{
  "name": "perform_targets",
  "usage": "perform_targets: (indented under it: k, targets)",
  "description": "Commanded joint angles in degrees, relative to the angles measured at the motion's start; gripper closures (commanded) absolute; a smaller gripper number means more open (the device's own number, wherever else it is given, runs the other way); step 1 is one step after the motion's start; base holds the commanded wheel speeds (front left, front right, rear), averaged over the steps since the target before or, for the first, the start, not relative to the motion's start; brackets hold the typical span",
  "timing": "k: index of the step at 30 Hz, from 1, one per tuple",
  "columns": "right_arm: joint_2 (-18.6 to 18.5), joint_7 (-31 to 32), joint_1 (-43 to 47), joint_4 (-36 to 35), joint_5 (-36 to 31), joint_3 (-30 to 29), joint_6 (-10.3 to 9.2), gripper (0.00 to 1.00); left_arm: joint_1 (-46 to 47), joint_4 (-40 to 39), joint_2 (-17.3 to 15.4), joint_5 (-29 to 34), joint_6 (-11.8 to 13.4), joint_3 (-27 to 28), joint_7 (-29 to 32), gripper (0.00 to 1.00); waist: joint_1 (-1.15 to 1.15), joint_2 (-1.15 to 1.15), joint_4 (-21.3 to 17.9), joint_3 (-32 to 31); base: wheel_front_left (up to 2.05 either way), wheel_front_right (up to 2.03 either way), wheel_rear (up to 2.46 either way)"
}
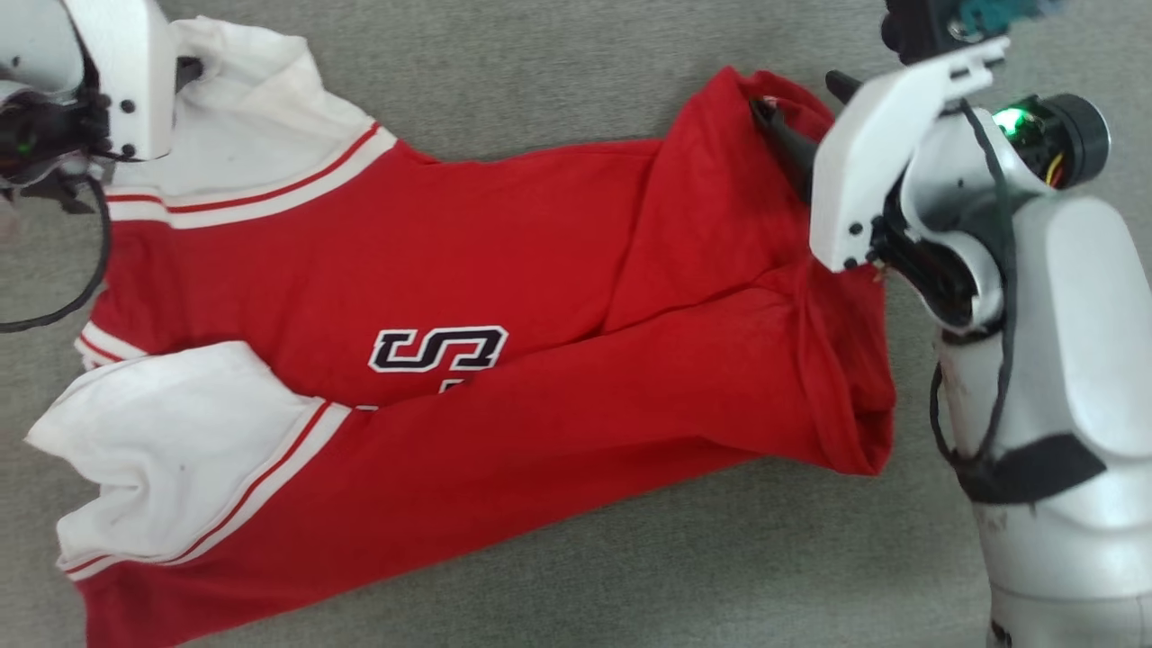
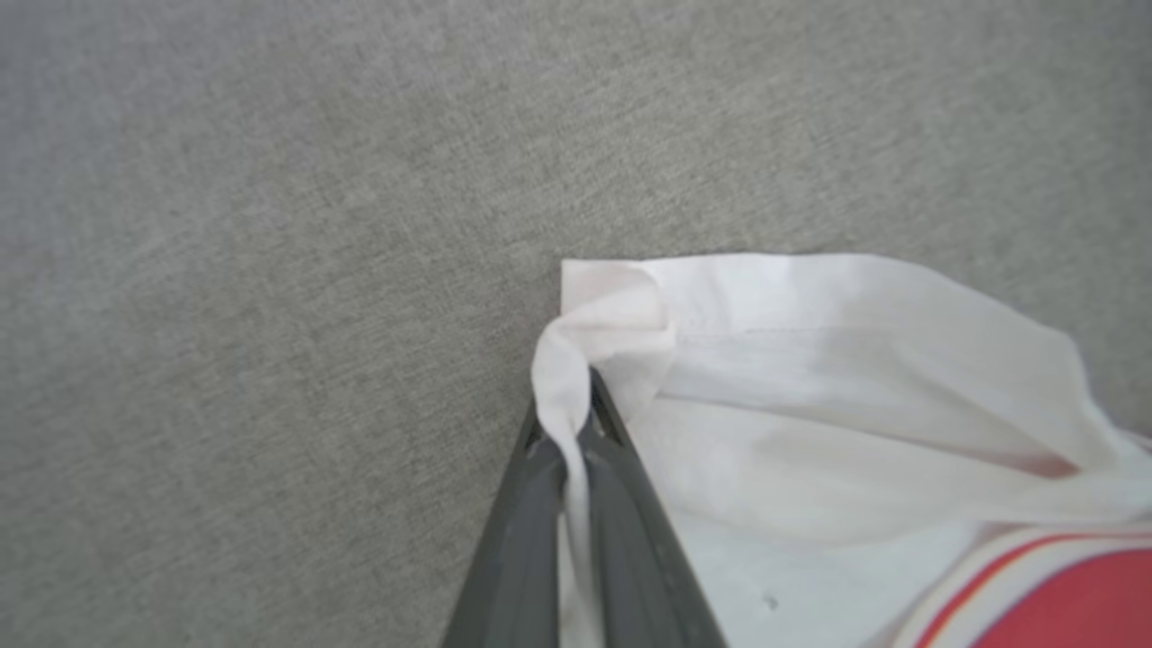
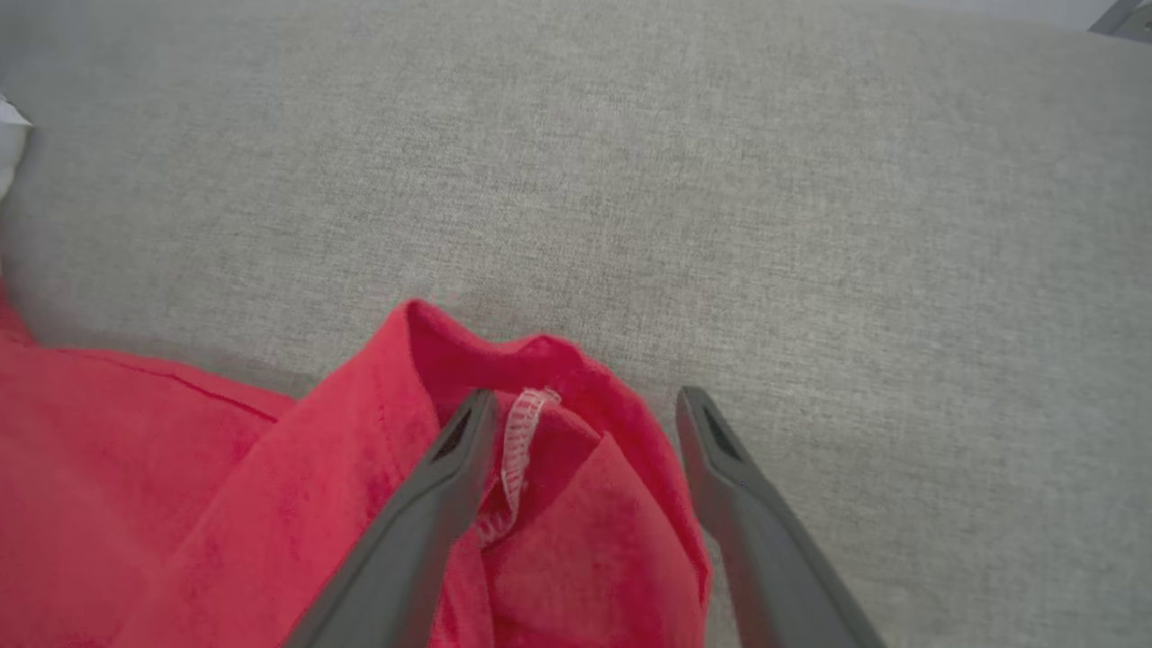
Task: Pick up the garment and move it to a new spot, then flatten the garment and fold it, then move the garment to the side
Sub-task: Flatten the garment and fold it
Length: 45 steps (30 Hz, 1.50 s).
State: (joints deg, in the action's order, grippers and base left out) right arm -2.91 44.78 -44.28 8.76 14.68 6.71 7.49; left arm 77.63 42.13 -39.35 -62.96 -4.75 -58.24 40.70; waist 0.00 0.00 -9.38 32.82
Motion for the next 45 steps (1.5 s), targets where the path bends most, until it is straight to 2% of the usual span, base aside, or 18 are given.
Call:
perform_targets:
  k: [1,7,8,10,18,25,30,35,40,45]
  targets:
    - [0.0,2.0,-1.5,1.8,-0.3,0.3,0.0,0.0,-1.7,1.4,1.5,0.4,-0.2,-1.3,-0.2,1.0,0.0,0.0,0.9,0.1,0.0,0.0,0.0]
    - [0.1,10.6,-3.4,9.9,-1.5,3.5,0.01,0.0,-1.3,2.8,3.7,-0.2,-1.3,-1.3,-1.6,1.0,0.0,0.0,2.7,-0.2,0.0,0.0,0.0]
    - [0.2,11.7,-3.6,10.8,-1.6,4.4,0.02,0.07,-1.4,3.1,3.9,-0.3,-1.3,-1.3,-1.9,1.0,0.0,0.0,2.9,-0.3,0.0,0.0,0.0]
    - [0.1,12.2,-4.1,12.2,-2.8,4.3,0.03,1.0,-1.7,3.6,4.0,-0.5,-1.7,-1.1,-2.6,1.0,0.0,0.0,3.3,-0.6,0.0,0.0,0.0]
    - [-1.4,7.2,-4.4,11.8,-2.6,0.9,-0.01,1.0,-1.4,5.0,5.2,-1.6,-2.2,0.1,-6.5,1.0,0.0,0.0,5.9,-4.5,0.0,0.0,0.0]
    - [-3.5,3.0,0.0,8.7,-2.2,-1.8,-0.01,1.0,-3.0,3.4,5.6,-3.0,-2.6,-0.1,-8.1,1.0,0.0,0.0,8.2,-10.5,0.0,0.0,0.0]
    - [-5.3,0.6,3.5,5.1,-1.2,-2.2,-0.01,1.0,-4.8,0.3,4.5,-4.0,-2.7,-0.2,-8.5,1.0,0.0,0.0,9.3,-13.6,0.0,0.0,0.0]
    - [-7.8,-1.1,8.9,-0.7,0.5,-2.0,-0.01,1.0,-7.9,-5.1,2.0,-5.6,-2.7,-0.3,-8.2,1.0,0.0,0.0,10.4,-16.7,0.0,0.0,0.0]
    - [-10.8,-1.3,14.6,-7.5,2.6,-1.4,-0.01,1.0,-11.3,-13.5,-2.0,-6.8,0.0,-0.3,-6.9,1.0,0.0,0.0,11.2,-18.6,0.0,0.0,0.0]
    - [-14.0,-0.5,20.1,-14.3,4.7,-1.0,-0.01,1.0,-16.0,-26.5,-7.5,-7.6,5.7,-0.2,-5.6,1.0,0.0,0.0,11.8,-19.3,0.0,0.0,0.0]
